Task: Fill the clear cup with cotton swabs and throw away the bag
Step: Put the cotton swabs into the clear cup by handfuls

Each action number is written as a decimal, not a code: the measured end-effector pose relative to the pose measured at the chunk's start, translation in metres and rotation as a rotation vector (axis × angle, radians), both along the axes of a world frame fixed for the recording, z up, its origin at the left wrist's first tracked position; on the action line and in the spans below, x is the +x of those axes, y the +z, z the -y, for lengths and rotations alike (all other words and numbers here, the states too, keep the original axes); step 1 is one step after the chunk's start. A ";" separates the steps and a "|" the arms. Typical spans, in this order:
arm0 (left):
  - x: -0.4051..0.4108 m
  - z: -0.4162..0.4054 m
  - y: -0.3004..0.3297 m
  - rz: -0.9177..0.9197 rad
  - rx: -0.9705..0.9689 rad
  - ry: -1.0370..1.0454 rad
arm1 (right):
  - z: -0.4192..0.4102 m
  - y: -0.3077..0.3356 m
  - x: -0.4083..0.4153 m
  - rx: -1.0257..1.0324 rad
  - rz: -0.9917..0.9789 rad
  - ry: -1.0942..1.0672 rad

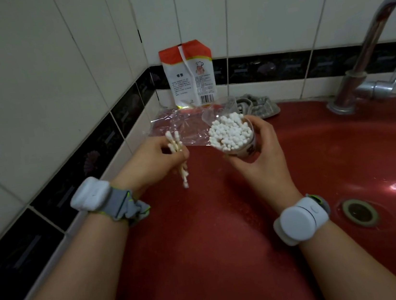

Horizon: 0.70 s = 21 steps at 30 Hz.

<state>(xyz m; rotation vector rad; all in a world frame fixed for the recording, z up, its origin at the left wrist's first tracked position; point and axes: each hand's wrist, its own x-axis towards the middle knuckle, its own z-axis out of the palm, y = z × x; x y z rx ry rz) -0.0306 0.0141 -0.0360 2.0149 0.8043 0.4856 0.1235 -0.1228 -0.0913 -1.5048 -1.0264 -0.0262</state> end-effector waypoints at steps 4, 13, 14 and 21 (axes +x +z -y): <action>-0.001 0.002 -0.025 -0.022 -0.021 0.053 | 0.001 0.000 0.000 -0.014 0.002 0.000; -0.001 0.001 -0.024 0.206 0.047 0.216 | -0.001 -0.003 0.000 -0.058 -0.076 0.056; -0.002 0.000 -0.027 0.157 0.106 0.212 | -0.002 -0.004 0.000 -0.090 -0.090 0.071; -0.003 0.009 -0.031 -0.015 0.301 0.104 | -0.001 -0.010 0.001 -0.265 -0.083 0.113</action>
